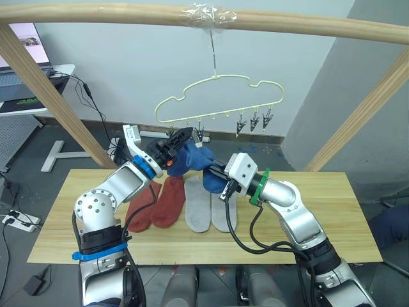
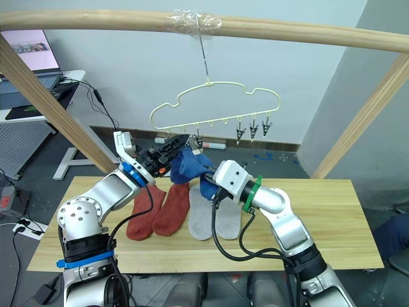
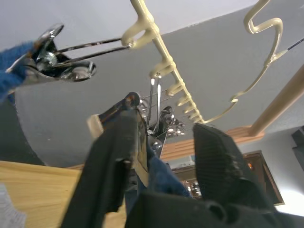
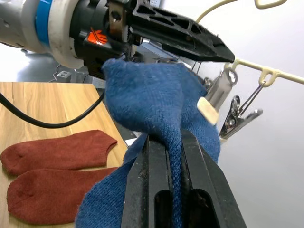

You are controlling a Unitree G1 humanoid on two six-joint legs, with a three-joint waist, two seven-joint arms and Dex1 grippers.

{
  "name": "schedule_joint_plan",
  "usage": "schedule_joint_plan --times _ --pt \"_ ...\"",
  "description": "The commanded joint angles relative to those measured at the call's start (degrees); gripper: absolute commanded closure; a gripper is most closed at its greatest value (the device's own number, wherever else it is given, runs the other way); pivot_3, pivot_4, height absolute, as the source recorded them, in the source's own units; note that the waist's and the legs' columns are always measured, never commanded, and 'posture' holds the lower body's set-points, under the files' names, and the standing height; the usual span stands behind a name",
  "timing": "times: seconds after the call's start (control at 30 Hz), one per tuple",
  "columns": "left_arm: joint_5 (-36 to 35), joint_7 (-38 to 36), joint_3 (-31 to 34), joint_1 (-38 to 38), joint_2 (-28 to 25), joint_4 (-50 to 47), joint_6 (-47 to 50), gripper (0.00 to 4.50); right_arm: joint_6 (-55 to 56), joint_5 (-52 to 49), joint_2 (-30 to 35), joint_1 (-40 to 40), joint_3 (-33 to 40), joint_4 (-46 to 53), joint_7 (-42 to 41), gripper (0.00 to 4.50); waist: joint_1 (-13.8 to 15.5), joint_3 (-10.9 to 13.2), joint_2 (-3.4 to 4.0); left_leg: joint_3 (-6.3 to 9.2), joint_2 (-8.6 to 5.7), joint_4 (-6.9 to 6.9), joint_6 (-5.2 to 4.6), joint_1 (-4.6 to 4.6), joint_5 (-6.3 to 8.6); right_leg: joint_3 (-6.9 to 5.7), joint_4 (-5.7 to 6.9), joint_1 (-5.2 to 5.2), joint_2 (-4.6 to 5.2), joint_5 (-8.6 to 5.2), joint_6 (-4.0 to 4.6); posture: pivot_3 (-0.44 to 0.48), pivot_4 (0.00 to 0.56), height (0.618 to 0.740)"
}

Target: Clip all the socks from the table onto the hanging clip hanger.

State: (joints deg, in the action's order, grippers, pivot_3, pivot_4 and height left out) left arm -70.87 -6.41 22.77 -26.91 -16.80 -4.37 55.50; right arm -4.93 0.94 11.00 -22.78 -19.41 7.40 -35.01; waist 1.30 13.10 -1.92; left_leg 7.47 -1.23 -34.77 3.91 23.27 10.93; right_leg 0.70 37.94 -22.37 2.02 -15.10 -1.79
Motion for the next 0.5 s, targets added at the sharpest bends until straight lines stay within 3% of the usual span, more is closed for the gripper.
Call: schedule_joint_plan --times 0.03,0.2,0.3,0.5 --pt "2.51 -2.28 -0.46 0.86 -3.29 -3.45 -1.31 1.41 -1.61 -2.06 -1.72 -1.35 -0.26 1.29 -0.37 4.50 -0.02 0.00 0.00 0.02 0.01 0.00 0.00 0.00 0.00 0.01 0.00 0.00 0.00 0.00 0.00 0.131 0.185 0.740" --pt "7.36 -5.49 -2.33 4.84 -9.56 -8.32 -1.73 1.41 -9.10 -6.60 -5.39 -1.45 0.57 0.91 -0.29 4.50 0.07 0.01 0.01 0.03 0.00 0.15 0.00 0.01 0.00 0.08 -0.04 -0.04 0.01 -0.05 0.08 0.145 0.187 0.740" --pt "10.18 -7.72 -2.97 6.81 -12.29 -9.85 -2.75 1.38 -14.34 -9.62 -7.12 -1.66 0.59 0.24 -0.90 3.73 0.13 0.01 0.02 0.07 0.00 0.25 0.00 0.03 0.00 0.08 -0.08 -0.06 0.03 -0.06 0.11 0.157 0.187 0.740" --pt "14.31 -10.35 -4.05 8.21 -13.64 -11.12 -5.32 1.38 -22.03 -11.43 -6.23 -1.11 0.02 1.49 -1.88 1.74 0.34 0.02 0.03 0.16 0.00 0.36 0.01 0.03 -0.01 -0.03 -0.07 -0.08 0.04 -0.15 0.25 0.169 0.186 0.740"
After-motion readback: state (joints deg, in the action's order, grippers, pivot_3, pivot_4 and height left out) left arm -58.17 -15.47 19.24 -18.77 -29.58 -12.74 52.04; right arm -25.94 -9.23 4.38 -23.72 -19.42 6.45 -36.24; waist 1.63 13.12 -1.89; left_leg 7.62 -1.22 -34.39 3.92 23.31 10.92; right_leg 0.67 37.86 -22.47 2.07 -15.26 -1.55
